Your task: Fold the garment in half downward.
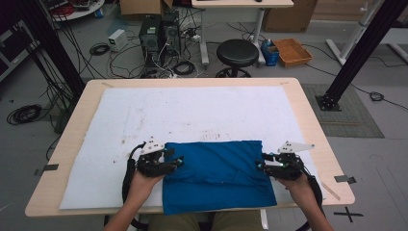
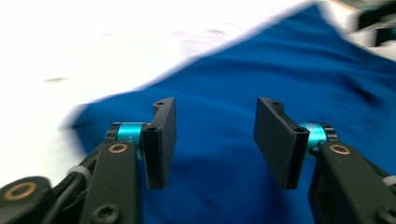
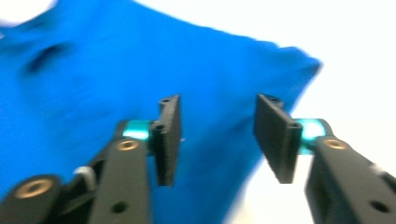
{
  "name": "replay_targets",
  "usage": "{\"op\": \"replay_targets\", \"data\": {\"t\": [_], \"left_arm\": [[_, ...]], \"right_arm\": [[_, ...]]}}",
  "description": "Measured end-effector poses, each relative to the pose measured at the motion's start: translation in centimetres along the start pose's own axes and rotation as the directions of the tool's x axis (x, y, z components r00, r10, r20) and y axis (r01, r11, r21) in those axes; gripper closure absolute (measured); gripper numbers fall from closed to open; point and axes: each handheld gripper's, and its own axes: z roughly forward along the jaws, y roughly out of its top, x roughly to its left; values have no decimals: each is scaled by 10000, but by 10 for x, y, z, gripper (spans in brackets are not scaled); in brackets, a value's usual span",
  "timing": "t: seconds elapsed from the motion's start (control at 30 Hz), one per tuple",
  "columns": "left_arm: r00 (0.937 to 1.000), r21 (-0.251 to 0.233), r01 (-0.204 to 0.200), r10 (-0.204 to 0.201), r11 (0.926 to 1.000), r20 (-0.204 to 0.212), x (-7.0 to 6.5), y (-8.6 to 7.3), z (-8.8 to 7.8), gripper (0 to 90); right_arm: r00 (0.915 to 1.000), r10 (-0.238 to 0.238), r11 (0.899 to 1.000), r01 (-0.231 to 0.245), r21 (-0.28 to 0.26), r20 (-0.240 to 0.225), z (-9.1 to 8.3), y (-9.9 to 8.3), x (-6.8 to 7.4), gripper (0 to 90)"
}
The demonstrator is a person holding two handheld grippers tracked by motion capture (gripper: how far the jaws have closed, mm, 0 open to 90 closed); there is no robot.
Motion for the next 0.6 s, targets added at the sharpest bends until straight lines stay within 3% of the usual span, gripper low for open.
{"op": "replay_targets", "data": {"t": [0.03, 0.07, 0.1, 0.13, 0.2, 0.27, 0.33, 0.37, 0.4, 0.43, 0.47, 0.5, 0.57, 0.6], "left_arm": [[10000, 0, 0, 0, 10000, 0, 0, 0, 0, 453], [9978, -168, -149, 138, 9997, -656, 6, 1, 2, 453], [9933, -234, -96, 68, 9997, -1156, 13, 2, 6, 429], [9901, -236, 140, -171, 9996, -1394, 21, 2, 10, 406], [9864, 135, 913, -886, 9957, -1386, 35, 2, 21, 391], [9850, 802, 1462, -1376, 9860, -1038, 43, 3, 28, 392], [9900, 1010, 1320, -1261, 9861, -624, 43, 4, 29, 439], [9929, 1202, 1113, -1053, 9865, -552, 41, 4, 30, 545], [9943, 1288, 879, -792, 9878, -716, 39, 5, 31, 765], [9941, 1377, 1041, -989, 9850, -439, 39, 6, 31, 765], [9936, 1430, 1065, -1000, 9840, -518, 40, 8, 32, 865], [9935, 1366, 1052, -982, 9850, -569, 39, 10, 34, 865], [9908, 1029, 1276, -1220, 9865, -594, 41, 16, 36, 872], [9886, 739, 1425, -1383, 9870, -587, 43, 19, 37, 872]], "right_arm": [[9993, 60, 10000, -58, -55, 361, 2, 2, -4, 416], [9993, 60, 10000, -58, -55, 361, 2, 2, -4, 416], [9974, 132, 9999, -130, -33, 705, 6, 4, -7, 376], [9948, 119, 9999, -121, 14, 1011, 11, 7, -11, 343], [9923, 421, 9991, -427, 26, 1162, 24, 13, -20, 312], [9891, 962, 9948, -993, 223, 1118, 38, 19, -28, 314], [9908, 851, 9935, -923, 663, 1050, 50, 23, -30, 406], [9918, 332, 9960, -432, 785, 1234, 52, 26, -29, 503], [9967, 190, 9960, -257, 855, 786, 53, 29, -30, 783], [9967, 190, 9960, -257, 855, 786, 53, 29, -30, 783], [9962, -93, 9961, 17, 878, 861, 54, 31, -27, 829], [9962, -93, 9961, 17, 878, 861, 54, 31, -27, 829], [9945, -159, 9977, 90, 674, 1035, 53, 33, -28, 838], [9913, 21, 9996, -56, 263, 1319, 51, 37, -31, 840]]}}
